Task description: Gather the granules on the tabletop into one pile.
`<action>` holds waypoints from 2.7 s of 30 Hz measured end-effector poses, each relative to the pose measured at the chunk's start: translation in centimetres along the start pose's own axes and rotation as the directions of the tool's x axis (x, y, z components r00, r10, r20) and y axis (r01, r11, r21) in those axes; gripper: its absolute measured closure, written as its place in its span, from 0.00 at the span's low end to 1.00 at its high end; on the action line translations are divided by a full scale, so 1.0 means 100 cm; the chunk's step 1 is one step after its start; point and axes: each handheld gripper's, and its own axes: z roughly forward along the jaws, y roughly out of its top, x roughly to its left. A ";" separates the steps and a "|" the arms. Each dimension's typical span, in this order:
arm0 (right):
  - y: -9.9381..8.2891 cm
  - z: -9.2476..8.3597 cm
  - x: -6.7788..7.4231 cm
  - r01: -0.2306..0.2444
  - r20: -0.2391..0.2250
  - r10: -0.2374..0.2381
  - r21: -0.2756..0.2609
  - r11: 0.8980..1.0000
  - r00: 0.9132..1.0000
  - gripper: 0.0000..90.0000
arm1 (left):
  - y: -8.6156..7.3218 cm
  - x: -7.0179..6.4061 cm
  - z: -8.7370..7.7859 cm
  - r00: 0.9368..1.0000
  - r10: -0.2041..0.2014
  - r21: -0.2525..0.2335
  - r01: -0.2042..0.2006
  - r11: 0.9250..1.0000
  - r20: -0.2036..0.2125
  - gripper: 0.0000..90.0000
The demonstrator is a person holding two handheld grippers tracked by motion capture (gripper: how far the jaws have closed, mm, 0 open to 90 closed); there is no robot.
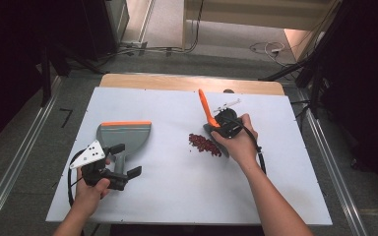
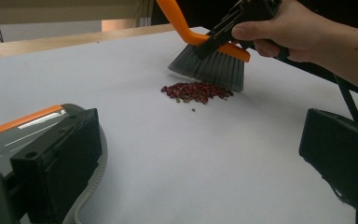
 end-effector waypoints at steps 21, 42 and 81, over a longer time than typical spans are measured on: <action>-0.037 -0.055 -0.017 -0.010 -0.097 -0.003 -0.137 0.990 0.995 0.76 | 0.000 0.000 0.000 1.000 0.003 -0.003 -0.003 1.000 -0.005 0.00; -0.112 -0.083 -0.050 -0.102 -0.139 0.072 -0.221 0.970 0.988 0.76 | 0.001 -0.001 0.001 1.000 0.009 -0.008 -0.009 1.000 -0.011 0.00; -0.163 -0.096 -0.084 -0.183 -0.168 0.143 -0.250 0.951 0.975 0.76 | -0.001 0.006 -0.005 0.999 -0.006 -0.038 0.004 0.999 -0.037 0.00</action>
